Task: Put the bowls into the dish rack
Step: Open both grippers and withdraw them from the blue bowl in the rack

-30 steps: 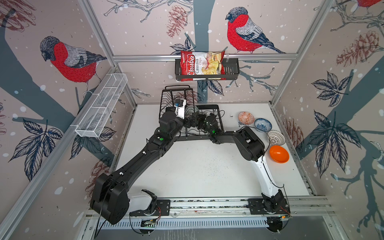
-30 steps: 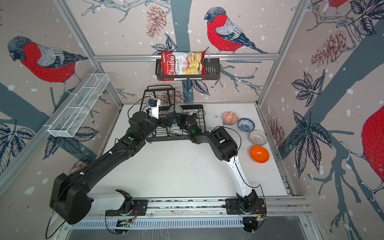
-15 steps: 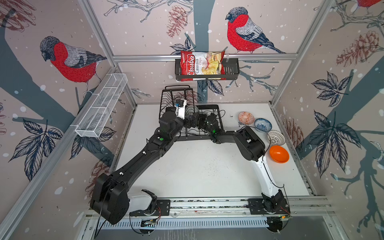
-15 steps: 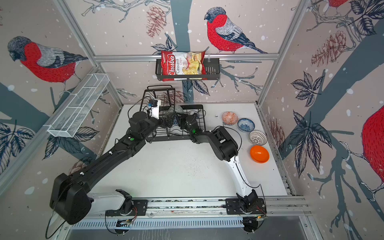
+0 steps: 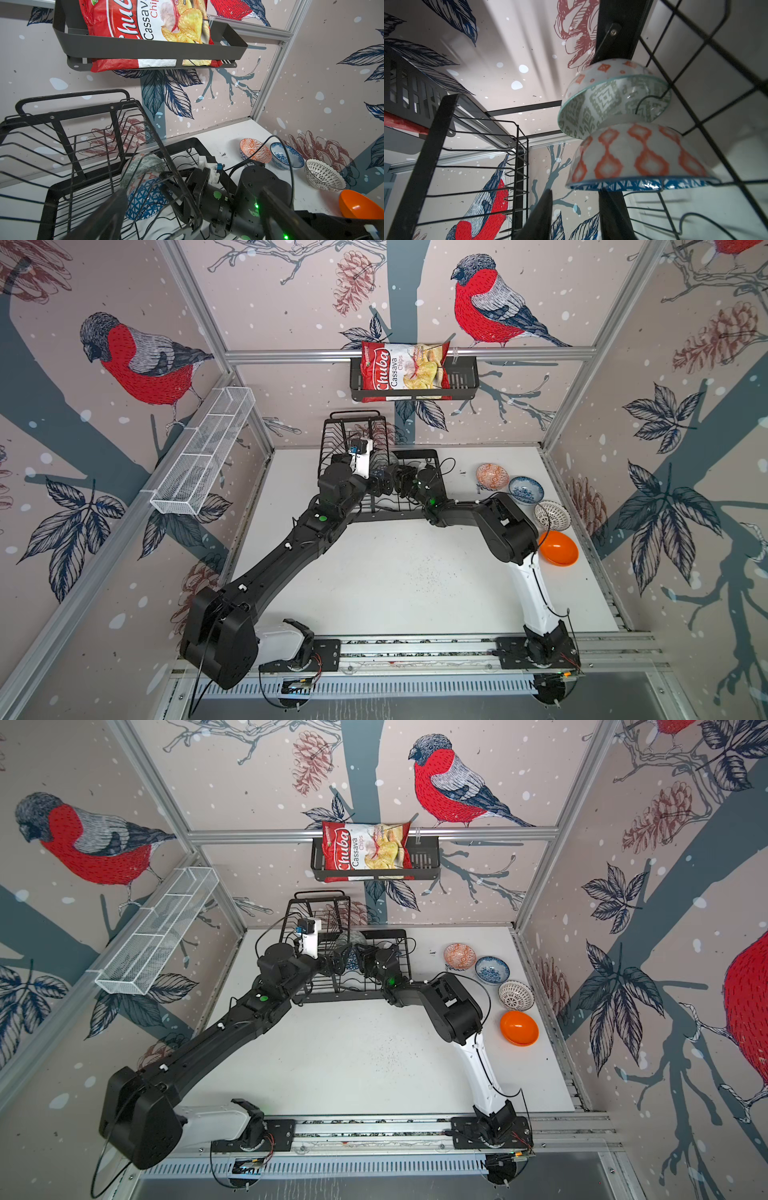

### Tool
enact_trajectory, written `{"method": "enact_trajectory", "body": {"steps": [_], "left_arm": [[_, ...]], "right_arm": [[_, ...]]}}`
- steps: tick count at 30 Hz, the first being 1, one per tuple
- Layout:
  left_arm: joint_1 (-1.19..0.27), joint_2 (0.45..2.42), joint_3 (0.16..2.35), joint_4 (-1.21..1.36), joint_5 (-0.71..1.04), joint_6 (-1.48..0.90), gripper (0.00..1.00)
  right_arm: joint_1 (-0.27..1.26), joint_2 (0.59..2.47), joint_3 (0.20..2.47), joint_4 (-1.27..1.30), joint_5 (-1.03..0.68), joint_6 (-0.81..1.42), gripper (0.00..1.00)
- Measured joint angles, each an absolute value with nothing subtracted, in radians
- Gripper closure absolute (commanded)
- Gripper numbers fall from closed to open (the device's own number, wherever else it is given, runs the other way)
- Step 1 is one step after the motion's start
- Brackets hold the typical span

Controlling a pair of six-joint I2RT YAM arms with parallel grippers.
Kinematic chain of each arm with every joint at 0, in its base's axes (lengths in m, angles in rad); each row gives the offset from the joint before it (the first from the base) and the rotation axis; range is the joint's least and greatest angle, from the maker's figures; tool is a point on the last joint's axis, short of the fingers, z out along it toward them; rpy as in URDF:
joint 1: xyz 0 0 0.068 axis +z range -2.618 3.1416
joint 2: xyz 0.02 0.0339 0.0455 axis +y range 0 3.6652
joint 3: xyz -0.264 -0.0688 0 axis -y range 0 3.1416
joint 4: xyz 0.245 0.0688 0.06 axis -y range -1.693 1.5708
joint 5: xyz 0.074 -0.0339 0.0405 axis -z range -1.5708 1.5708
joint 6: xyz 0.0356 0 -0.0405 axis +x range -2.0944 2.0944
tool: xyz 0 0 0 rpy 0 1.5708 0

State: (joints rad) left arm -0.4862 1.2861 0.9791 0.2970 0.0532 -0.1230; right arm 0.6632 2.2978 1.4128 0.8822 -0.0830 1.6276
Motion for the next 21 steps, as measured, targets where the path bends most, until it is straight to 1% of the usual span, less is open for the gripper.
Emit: {"method": "enact_trajectory", "body": {"steps": [7,10,15,21], "left_arm": [[-0.486,1.277,0.974,0.303,0.06,-0.132,0.03],[-0.486,1.276,0.971,0.307,0.073,-0.139,0.03],[-0.486,1.28,0.969,0.311,0.082,-0.159,0.03],[-0.486,1.314,0.992,0.305,0.125,-0.181,0.03]], "right_arm": [[0.659,2.242,1.348,0.882,-0.083,1.609,0.53],[0.652,2.196,1.294,0.882,-0.086,1.595,0.46],[0.623,2.07,1.185,0.868,-0.086,1.544,0.28],[0.577,1.897,1.083,0.786,-0.09,1.443,0.0]]}}
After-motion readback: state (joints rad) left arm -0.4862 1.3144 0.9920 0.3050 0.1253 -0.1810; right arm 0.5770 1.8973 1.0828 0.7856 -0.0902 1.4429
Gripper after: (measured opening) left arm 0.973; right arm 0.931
